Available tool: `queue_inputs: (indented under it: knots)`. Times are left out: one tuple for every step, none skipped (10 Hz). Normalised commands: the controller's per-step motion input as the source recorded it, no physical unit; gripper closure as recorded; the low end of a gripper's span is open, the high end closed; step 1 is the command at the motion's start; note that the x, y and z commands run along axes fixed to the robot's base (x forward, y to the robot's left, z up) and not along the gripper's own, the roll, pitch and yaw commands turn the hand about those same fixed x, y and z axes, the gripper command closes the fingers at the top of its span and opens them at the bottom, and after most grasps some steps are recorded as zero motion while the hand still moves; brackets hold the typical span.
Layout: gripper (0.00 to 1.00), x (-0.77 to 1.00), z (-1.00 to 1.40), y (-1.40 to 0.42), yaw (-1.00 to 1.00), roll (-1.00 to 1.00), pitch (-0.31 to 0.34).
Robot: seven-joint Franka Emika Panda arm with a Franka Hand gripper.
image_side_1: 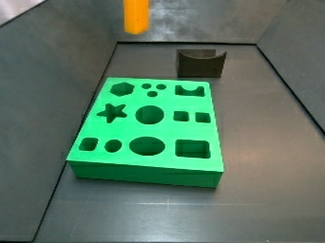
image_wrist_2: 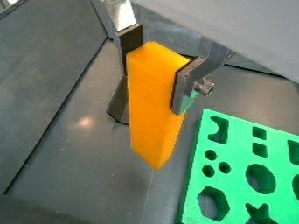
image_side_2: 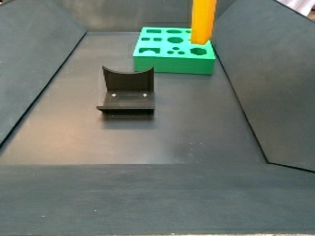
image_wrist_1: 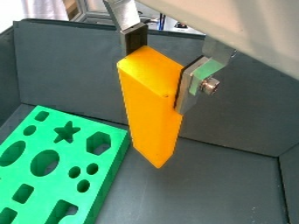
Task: Pick up the rectangle object. Move up. Move to above the board. Insert the rectangle object.
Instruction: Move to above the board.
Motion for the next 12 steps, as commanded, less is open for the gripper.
queue_inputs:
  knots:
    - [1.0,0.02,0.03,-0.01,0.24,0.11,0.085]
    - [1.0,0.02,0.03,-0.01,0.24,0.11,0.085]
    - [1.0,0.02,0.03,-0.01,0.24,0.11,0.085]
    - [1.0,0.02,0.03,-0.01,0.24,0.11,0.085]
    - [1.0,0.02,0.03,-0.01,0.24,0.11,0.085]
    - [1.0,0.02,0.03,-0.01,0.24,0.11,0.085]
    - [1.0,0.02,0.03,-0.01,0.24,0.11,0.085]
    - [1.0,0.02,0.03,-0.01,0.24,0.11,0.085]
    - [1.0,0.02,0.03,-0.01,0.24,0.11,0.085]
    - [1.0,0.02,0.03,-0.01,0.24,0.11,0.085]
    - [1.0,0.02,0.03,-0.01,0.24,0.11,0.085]
    - [1.0,0.02,0.03,-0.01,0.24,0.11,0.085]
